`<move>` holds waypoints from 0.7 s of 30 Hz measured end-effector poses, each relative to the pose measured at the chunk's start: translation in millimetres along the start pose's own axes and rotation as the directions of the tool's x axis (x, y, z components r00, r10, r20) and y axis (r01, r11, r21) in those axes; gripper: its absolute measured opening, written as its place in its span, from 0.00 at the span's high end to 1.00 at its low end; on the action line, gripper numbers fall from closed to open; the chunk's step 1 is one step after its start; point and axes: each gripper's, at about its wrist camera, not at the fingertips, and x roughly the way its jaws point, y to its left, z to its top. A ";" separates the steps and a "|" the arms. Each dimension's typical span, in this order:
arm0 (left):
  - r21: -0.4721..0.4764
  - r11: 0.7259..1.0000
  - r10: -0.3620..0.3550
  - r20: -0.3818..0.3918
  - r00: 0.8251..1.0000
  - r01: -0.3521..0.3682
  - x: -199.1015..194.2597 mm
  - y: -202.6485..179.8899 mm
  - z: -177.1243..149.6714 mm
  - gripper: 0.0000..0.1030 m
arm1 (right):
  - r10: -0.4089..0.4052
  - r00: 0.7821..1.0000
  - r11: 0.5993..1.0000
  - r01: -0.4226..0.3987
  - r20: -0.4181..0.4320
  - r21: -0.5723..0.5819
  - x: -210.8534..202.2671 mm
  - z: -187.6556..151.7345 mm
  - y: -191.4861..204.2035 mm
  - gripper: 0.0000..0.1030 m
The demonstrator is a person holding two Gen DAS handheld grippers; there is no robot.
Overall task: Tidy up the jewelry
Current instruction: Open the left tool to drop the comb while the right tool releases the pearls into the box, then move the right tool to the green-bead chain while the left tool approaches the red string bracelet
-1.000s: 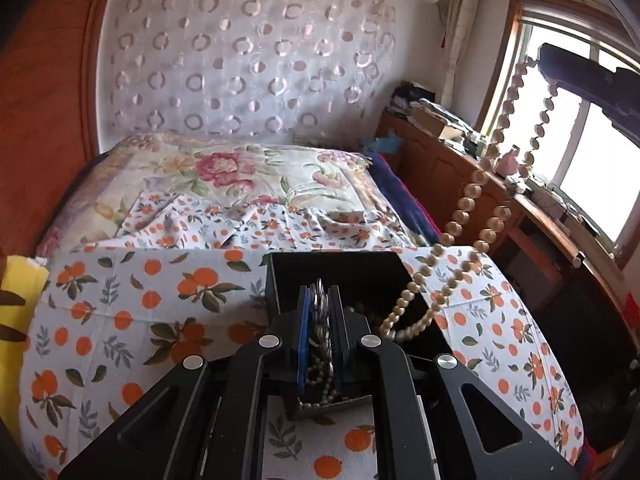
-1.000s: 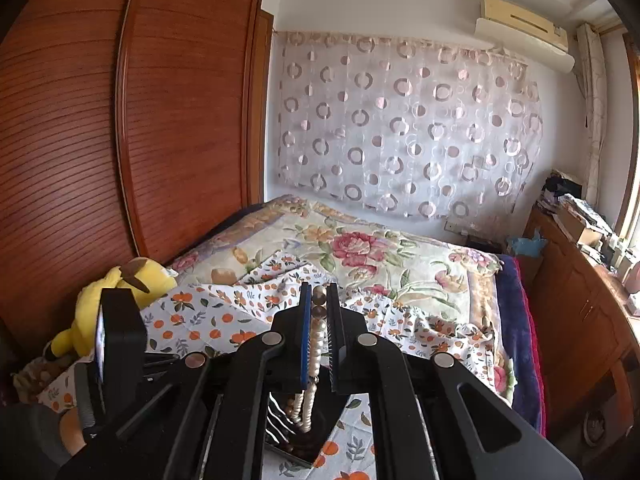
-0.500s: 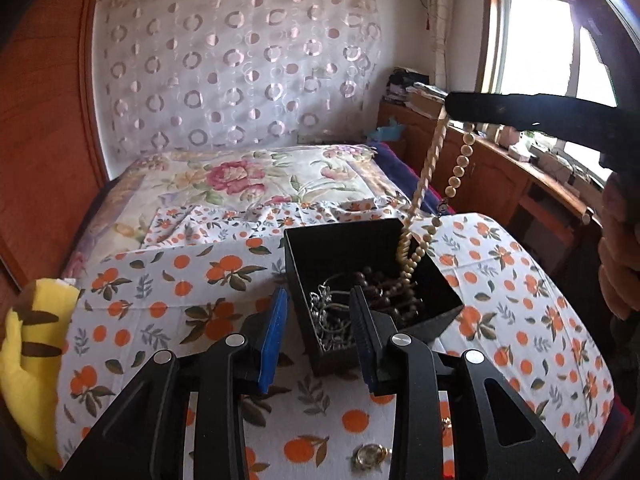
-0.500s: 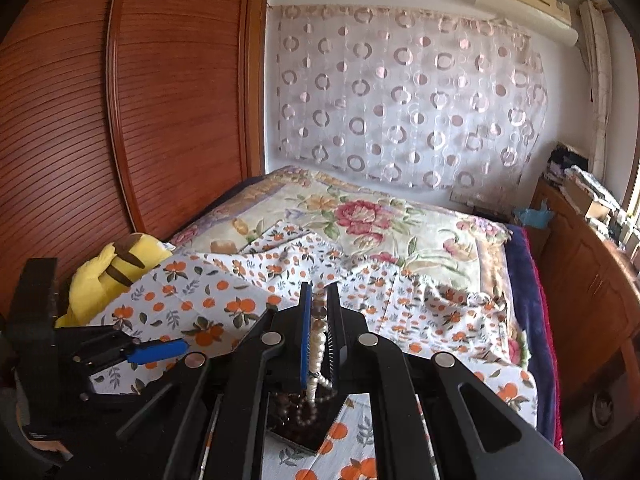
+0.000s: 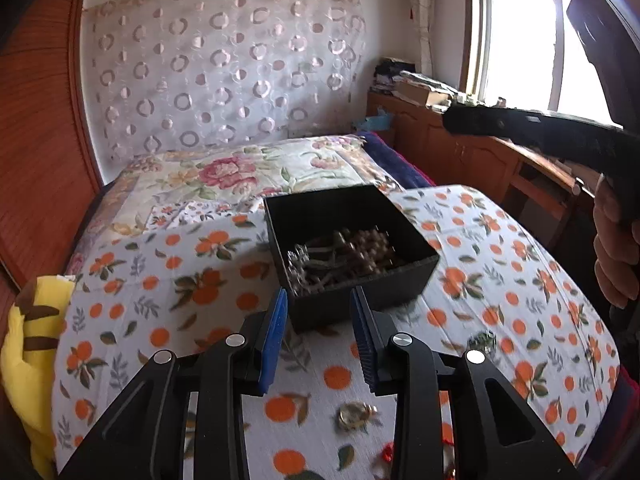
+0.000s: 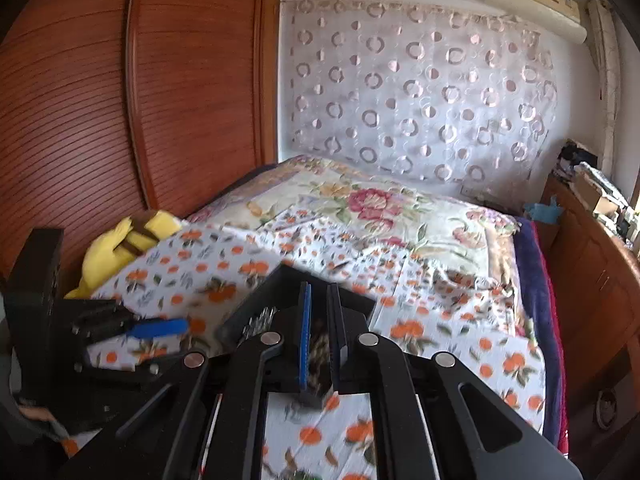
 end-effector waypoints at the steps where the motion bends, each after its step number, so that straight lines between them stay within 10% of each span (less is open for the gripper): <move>1: 0.005 1.000 0.002 -0.005 1.000 -0.001 -0.6 -2.1 -3.9 0.70 | 0.002 1.000 1.000 -0.002 -0.008 -0.002 -1.1 -6.6 0.7 0.91; 21: 0.027 1.000 0.001 -0.128 0.992 0.003 -8.5 -5.4 -71.3 0.49 | 0.044 0.962 0.999 -0.041 -0.268 0.016 18.3 -142.4 -11.3 0.79</move>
